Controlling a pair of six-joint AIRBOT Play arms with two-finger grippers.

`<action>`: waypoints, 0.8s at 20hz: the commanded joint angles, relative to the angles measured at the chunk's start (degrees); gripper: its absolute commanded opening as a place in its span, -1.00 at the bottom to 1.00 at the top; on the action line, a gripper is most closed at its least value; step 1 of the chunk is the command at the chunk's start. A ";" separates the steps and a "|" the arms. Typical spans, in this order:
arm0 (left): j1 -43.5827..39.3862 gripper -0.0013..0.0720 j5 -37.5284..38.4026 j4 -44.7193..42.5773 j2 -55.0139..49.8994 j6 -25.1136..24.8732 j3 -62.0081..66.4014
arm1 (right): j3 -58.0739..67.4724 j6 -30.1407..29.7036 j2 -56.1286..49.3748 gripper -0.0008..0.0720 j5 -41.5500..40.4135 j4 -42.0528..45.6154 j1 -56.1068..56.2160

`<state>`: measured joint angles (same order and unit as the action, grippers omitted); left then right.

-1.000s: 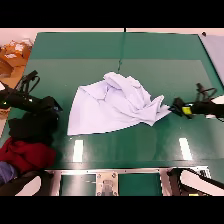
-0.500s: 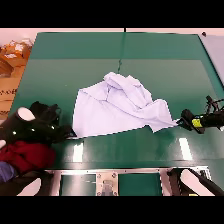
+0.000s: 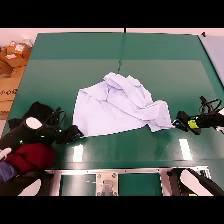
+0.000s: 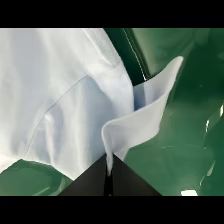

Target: Fold the shirts.

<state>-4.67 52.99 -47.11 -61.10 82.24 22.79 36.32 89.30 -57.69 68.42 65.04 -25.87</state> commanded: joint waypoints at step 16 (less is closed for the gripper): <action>12.55 0.35 7.15 3.13 -4.22 -12.94 1.92 | -0.02 0.04 0.02 -0.94 -1.95 -0.07 0.20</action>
<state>10.17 62.46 -48.99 -62.19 72.75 26.63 36.32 89.34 -57.69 66.59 65.01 -25.71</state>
